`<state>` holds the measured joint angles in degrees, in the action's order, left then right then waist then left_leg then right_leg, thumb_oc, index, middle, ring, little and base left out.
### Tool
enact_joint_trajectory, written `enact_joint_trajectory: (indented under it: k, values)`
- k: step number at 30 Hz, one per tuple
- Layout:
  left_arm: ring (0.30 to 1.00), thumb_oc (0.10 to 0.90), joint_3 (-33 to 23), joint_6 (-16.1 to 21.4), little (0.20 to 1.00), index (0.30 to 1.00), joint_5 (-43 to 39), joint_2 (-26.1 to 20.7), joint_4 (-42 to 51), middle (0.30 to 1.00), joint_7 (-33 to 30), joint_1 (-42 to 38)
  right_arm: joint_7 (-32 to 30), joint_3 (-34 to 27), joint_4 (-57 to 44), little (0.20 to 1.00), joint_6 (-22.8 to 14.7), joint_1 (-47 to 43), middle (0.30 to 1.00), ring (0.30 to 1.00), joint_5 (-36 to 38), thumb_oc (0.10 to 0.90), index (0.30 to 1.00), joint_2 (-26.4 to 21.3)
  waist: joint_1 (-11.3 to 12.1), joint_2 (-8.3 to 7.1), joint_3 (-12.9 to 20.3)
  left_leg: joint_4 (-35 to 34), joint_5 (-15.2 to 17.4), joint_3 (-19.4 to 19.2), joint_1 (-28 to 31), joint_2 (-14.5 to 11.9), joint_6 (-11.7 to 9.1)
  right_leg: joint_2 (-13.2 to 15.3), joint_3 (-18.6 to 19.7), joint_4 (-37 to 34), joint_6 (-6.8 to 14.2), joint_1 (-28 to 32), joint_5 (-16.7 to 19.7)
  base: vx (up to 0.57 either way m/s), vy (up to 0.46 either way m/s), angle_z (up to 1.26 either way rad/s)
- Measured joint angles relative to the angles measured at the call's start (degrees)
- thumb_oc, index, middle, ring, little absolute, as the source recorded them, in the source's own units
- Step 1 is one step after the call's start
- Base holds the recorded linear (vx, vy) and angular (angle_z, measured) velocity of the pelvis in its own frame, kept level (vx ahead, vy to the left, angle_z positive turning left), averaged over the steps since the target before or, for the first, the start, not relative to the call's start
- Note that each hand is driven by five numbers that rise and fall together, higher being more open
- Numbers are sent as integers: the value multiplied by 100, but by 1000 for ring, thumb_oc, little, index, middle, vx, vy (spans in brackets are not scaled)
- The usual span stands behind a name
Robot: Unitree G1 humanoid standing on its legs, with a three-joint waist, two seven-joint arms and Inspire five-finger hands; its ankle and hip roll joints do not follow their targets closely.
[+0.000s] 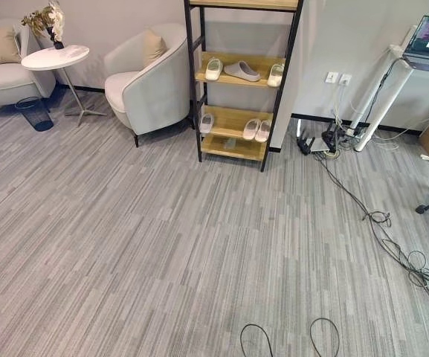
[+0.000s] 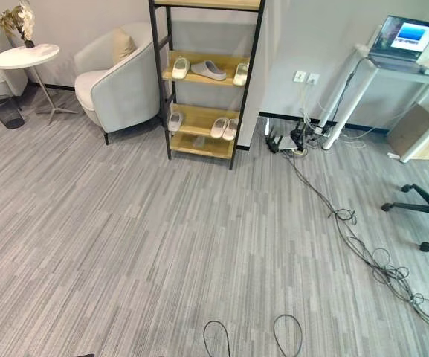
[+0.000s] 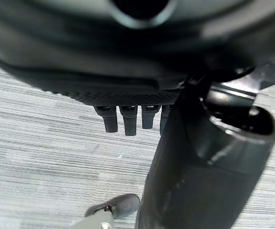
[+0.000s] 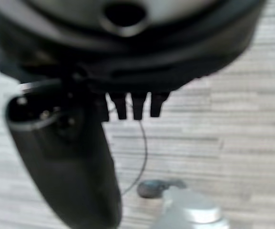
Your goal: Arrange the slippers neatly on the shoe rack.
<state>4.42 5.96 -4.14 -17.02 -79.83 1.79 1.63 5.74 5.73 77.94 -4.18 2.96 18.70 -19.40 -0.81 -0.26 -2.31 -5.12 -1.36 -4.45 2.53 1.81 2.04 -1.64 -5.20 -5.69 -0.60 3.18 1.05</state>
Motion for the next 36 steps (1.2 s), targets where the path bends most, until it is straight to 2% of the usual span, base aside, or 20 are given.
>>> enact_joint_trajectory:
  k: [9,12,23,24,27,28,29,30,31,33,34,35,36]
  values:
    - [900,800,10,-7,900,900,94,69,53,900,7,47,-35,62,-73,900,-19,17,900,900,-271,800,900,53,17,27,-14,-1,-16,95,-18,1,-23,5,-98,-1,14,1,-20,1,-22,5]
    - [900,800,220,-4,900,900,94,122,146,900,-1,22,-47,140,-90,900,-17,29,900,900,-331,800,900,61,11,54,-28,-1,-24,104,-68,1,-32,4,-102,-1,11,-39,-18,4,-48,2]
    - [900,800,670,1,900,900,201,213,444,900,-33,-247,-106,380,-252,900,-24,-278,900,900,-439,800,900,93,3,201,-434,90,-65,99,-249,-31,-77,-13,-106,6,-5,-207,-25,1,-97,0]
    - [900,800,684,11,900,900,201,204,451,900,-40,-340,-107,387,-249,900,-31,-422,900,900,-438,800,900,114,10,178,-578,376,20,65,-447,-45,-188,-7,-69,68,-82,-301,-95,32,-121,-12]
    - [900,800,672,11,900,900,200,207,434,900,-111,-422,-106,388,-242,900,-32,-557,900,900,-439,800,900,174,40,106,-707,950,94,72,-794,-34,-301,11,-5,80,-223,-367,-18,42,-170,-9]
    - [900,800,600,56,900,900,169,171,465,900,-156,-503,-107,383,-245,900,-64,-560,900,900,-438,800,900,205,41,49,-816,1448,189,93,-1033,-21,-408,74,4,168,-276,-396,-62,92,-152,6]
    - [900,800,655,65,900,900,204,54,456,900,-147,-649,-101,395,-229,900,-36,-553,900,900,-444,800,900,261,103,-74,-916,2319,144,119,-1484,21,-523,171,0,245,-390,-375,-78,172,-169,-1]
    - [900,800,673,63,900,900,203,111,470,900,-154,-683,-105,405,-228,900,-25,-537,900,900,-455,800,900,256,161,-88,-992,2951,54,165,-1826,10,-647,191,36,426,-516,-430,-164,159,-104,-1]
    - [900,800,728,65,900,900,197,97,476,900,-145,-691,-107,443,-203,900,-24,-512,900,900,-459,800,900,245,134,-132,-1058,3291,91,145,-2003,-4,-624,207,-11,404,-486,-389,-210,298,5,-2]
    - [900,800,892,58,900,900,211,170,462,900,-140,-642,-115,510,-175,900,12,-447,900,900,-479,800,900,240,130,-89,-1076,3102,107,33,-2133,-236,-592,131,-102,246,-504,-232,-198,360,47,6]
    - [900,800,887,54,900,900,223,179,438,900,-148,-606,-111,507,-187,900,24,-422,900,900,-490,800,900,240,140,-76,-1082,2358,65,-10,-2076,-345,-590,81,-99,132,-490,-163,-206,280,48,6]
    - [900,800,886,53,900,900,240,181,423,900,-147,-587,-115,509,-175,900,41,-425,900,900,-492,800,900,238,161,-56,-1097,1941,4,-15,-2077,-389,-689,54,-95,76,-474,-131,-204,541,92,9]
    - [900,800,891,53,900,900,258,203,385,900,-151,-603,-114,507,-171,900,92,-433,900,900,-494,800,900,219,176,-4,-1138,1063,-132,35,-2034,-394,-852,7,-68,36,-451,-99,-203,283,45,4]
